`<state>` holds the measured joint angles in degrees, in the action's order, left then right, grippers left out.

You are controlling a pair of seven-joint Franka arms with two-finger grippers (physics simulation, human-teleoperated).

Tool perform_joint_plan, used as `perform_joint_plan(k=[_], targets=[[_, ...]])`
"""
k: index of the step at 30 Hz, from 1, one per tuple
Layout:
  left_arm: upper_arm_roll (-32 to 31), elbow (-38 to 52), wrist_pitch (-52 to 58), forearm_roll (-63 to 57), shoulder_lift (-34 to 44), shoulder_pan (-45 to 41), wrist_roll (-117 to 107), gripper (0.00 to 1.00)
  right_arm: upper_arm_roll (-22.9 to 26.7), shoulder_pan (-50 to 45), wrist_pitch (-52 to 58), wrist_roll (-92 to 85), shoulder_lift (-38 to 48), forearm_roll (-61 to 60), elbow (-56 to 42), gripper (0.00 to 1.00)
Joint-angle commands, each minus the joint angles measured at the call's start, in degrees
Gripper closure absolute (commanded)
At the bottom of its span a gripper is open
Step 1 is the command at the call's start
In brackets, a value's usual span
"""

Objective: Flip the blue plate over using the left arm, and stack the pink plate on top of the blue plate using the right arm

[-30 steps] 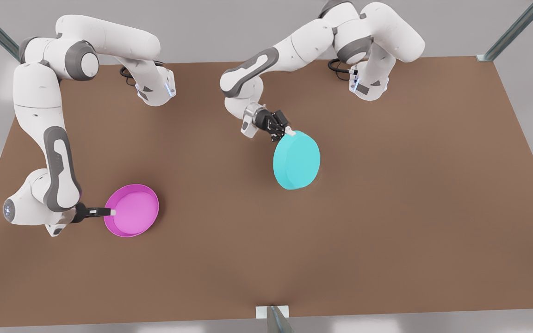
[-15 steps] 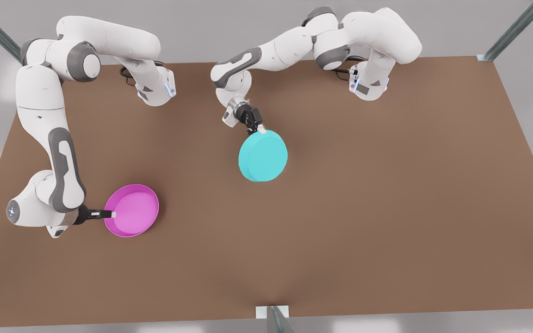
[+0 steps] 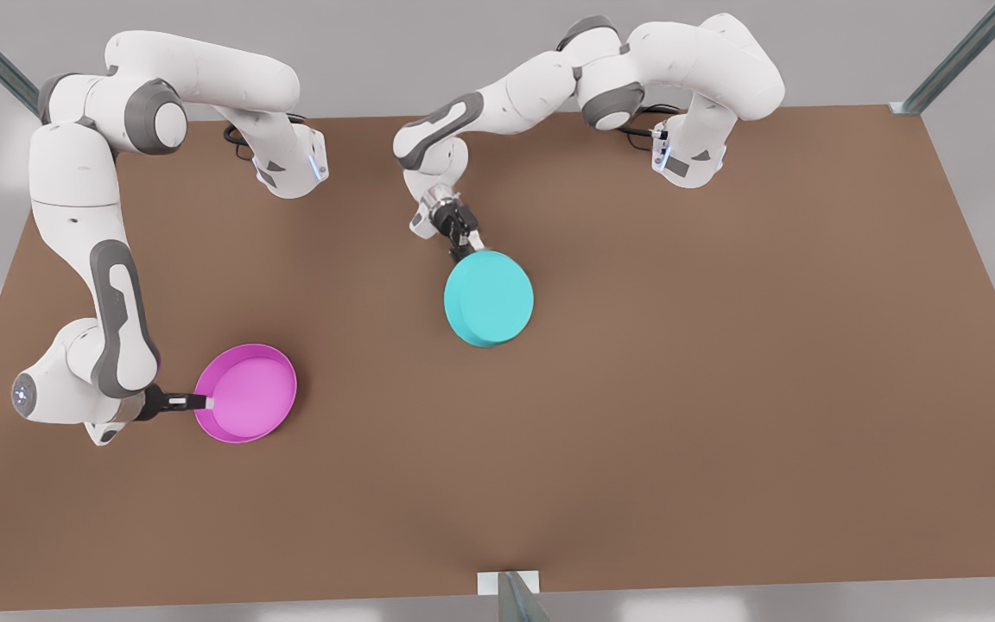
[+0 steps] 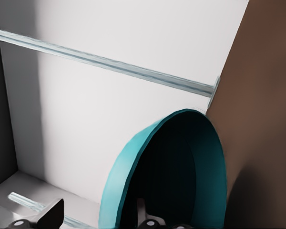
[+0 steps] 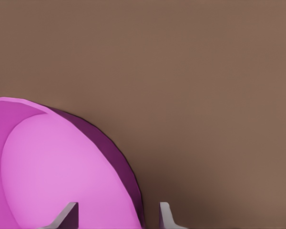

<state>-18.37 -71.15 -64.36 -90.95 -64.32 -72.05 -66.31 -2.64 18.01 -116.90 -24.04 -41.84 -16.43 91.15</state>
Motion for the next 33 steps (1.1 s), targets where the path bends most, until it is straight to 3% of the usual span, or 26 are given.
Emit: perform_joint_plan(k=[1, 6, 7, 8, 10, 12, 14, 16, 18, 20, 26, 33], targets=[[-0.6, 1.0, -2.0, 12.3, 0.0, 0.1, -0.6, 0.0, 0.0, 0.0, 0.0, -0.3, 0.0, 0.0, 0.0, 0.49], [-0.9, 5.1, -22.8, 39.6, 5.8, 0.8, -4.5, 0.0, 0.0, -0.3, 0.0, -0.4, 0.2, 0.9, -0.1, 0.52], [-0.1, 5.1, -27.2, 53.1, 11.0, 3.8, -4.5, 0.0, 0.0, -0.2, 0.0, -0.4, 0.2, 0.9, -0.1, 0.52], [-0.2, 4.2, -27.6, 63.1, 17.3, 10.3, -3.8, 0.0, 0.0, 0.0, 0.0, -0.5, 0.1, 1.2, 0.0, 0.51], [-0.4, -7.1, -27.4, 69.5, 31.3, 24.4, -0.7, 0.0, 0.0, 0.4, 0.0, -0.5, 0.1, 3.7, -0.1, 0.51], [0.0, -19.2, -26.9, 78.1, 48.3, 42.6, 21.7, 0.0, 0.0, 0.4, 0.0, -0.5, 0.1, 4.4, -0.2, 0.51], [0.7, -21.0, -23.4, 87.0, 58.6, 58.9, 40.1, 0.0, 0.0, 0.3, -0.3, -0.4, 0.0, 4.3, -0.3, 0.51], [9.1, -21.0, -18.4, 88.7, 64.3, 59.6, 49.5, 0.0, 0.0, 0.0, -0.3, -0.4, -0.3, 4.2, -0.2, 0.51], [15.9, -20.3, -20.4, 90.5, 63.6, 59.6, 53.9, 0.0, 0.0, -0.2, -0.4, -0.4, -0.5, 4.1, -0.2, 0.51], [19.3, -13.1, -20.9, 91.4, 56.6, 59.6, 54.1, 0.0, 0.0, -0.2, -1.4, -0.4, -0.9, 4.2, -0.2, 0.52], [19.4, -12.6, -21.9, 92.2, 54.1, 59.6, 54.4, 0.0, 0.0, -0.2, -1.4, -0.4, -0.8, 4.2, -0.1, 0.62], [19.4, -12.6, -21.8, 91.6, 54.5, 59.6, 54.5, 0.0, 0.0, -0.3, -1.4, -0.4, -1.4, 4.2, -0.2, 0.62]])
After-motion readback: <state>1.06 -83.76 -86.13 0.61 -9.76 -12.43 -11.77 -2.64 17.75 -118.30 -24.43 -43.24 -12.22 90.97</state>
